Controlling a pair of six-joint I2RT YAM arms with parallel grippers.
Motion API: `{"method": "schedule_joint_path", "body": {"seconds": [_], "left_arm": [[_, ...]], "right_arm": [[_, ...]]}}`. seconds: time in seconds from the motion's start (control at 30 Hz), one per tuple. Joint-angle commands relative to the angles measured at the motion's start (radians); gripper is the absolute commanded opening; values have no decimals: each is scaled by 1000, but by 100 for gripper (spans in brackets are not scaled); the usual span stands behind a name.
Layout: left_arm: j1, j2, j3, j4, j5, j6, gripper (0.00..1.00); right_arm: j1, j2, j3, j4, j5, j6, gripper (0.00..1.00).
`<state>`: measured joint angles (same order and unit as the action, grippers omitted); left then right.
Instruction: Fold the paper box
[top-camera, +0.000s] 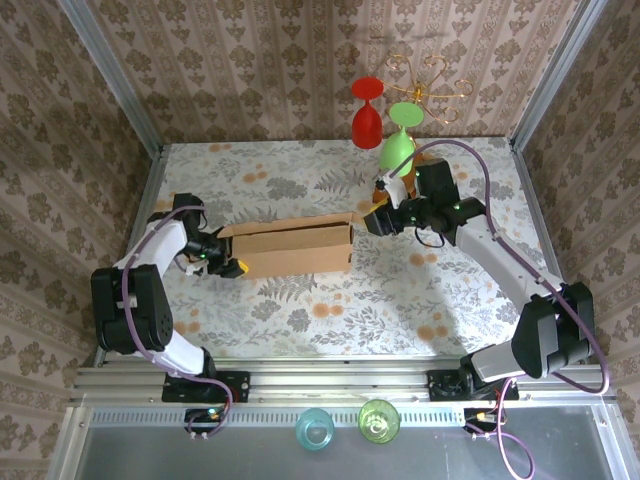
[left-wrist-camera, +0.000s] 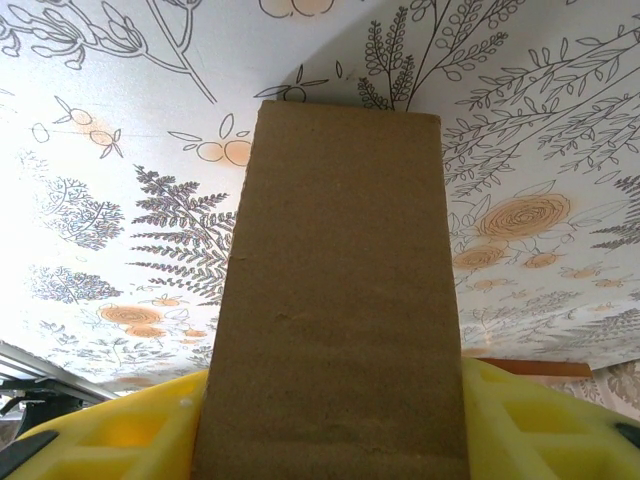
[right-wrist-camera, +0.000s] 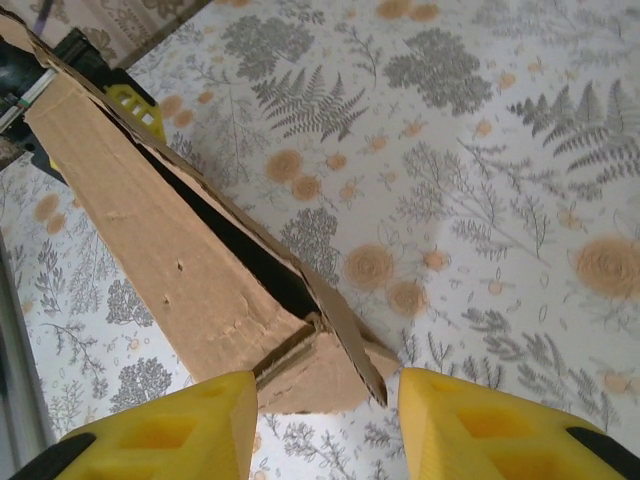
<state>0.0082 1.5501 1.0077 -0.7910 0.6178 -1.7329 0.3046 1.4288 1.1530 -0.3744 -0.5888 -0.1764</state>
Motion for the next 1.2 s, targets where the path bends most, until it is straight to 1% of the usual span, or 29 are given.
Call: {"method": "schedule_joint_path", "body": {"seconds": [0.0,0.13,0.33,0.53,0.6,0.67,0.77,0.93,1.1,1.17], "left_arm": [[9,22,12,-79,-109,29,19],[12,25,12,-73,-110,26,19],[15,37,19,-79,-115,38,18],[15,40,24,-77,-113,35,18],[17,41,30,-81,-113,36,18],[18,44,35,-84,-113,38,18],[17,45,33,-81,-113,36,18],[19,48,30,-80,-116,31,17],[19,44,28,-76,-113,-2,17],[19,35,21,-74,-112,-30,16]], "right_arm": [[0,42,42,28,-54,-71,42],[12,72,75,-6,-80,-74,39],[19,97,70,-25,-41,-98,37],[38,125,103,-36,-34,-81,31],[45,134,109,-45,-20,-77,28],[47,135,108,-41,-17,-64,22],[54,133,109,-51,-2,-63,17],[58,114,100,-39,22,-40,1],[86,97,121,-77,106,-10,0],[103,94,132,-91,156,35,0]]}}
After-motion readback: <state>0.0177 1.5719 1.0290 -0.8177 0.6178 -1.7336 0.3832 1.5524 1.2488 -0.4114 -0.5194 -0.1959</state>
